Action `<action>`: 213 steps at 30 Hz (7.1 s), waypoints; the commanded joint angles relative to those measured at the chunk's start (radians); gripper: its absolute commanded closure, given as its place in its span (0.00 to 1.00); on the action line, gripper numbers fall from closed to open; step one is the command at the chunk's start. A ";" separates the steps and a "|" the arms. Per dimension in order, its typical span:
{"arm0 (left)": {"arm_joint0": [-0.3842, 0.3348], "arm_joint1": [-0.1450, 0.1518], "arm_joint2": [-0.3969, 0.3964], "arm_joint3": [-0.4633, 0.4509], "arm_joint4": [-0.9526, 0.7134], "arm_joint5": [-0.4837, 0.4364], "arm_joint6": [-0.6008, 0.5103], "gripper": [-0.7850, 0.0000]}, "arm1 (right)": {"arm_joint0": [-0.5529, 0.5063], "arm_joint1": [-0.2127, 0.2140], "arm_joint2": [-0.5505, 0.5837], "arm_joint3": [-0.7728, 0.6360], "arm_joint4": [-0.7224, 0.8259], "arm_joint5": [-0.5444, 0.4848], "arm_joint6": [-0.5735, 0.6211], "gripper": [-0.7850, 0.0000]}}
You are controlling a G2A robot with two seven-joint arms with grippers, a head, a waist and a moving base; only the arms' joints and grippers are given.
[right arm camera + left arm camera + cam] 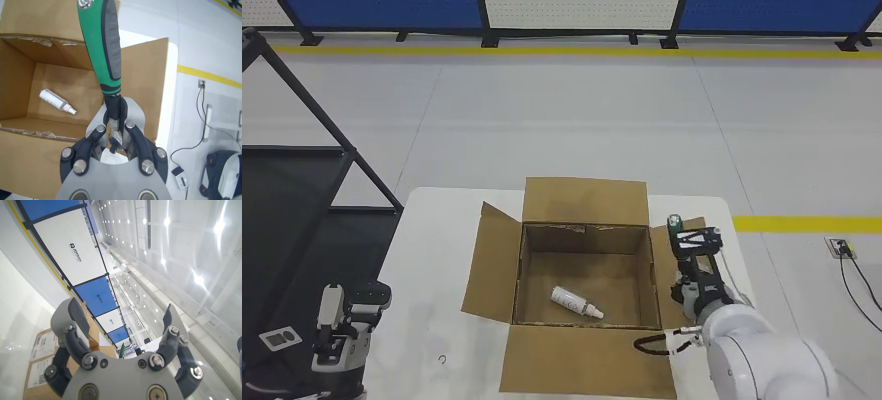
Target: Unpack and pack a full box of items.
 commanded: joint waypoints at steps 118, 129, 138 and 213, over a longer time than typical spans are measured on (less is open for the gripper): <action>0.000 0.000 0.000 0.000 0.000 0.000 0.000 0.00 | -0.230 0.066 0.392 -0.065 0.805 -0.328 -0.430 0.00; 0.000 0.000 0.000 0.000 0.000 0.000 0.000 0.00 | -0.228 0.067 0.365 -0.082 0.811 -0.380 -0.493 0.00; 0.004 0.002 -0.007 0.012 0.023 0.010 -0.047 0.00 | 0.032 0.070 0.028 -0.082 0.625 -0.553 -0.436 0.00; 0.064 -0.010 -0.083 0.012 -0.005 -0.040 -0.072 0.00 | 0.824 -0.288 -0.819 1.416 0.730 -0.624 -0.300 0.71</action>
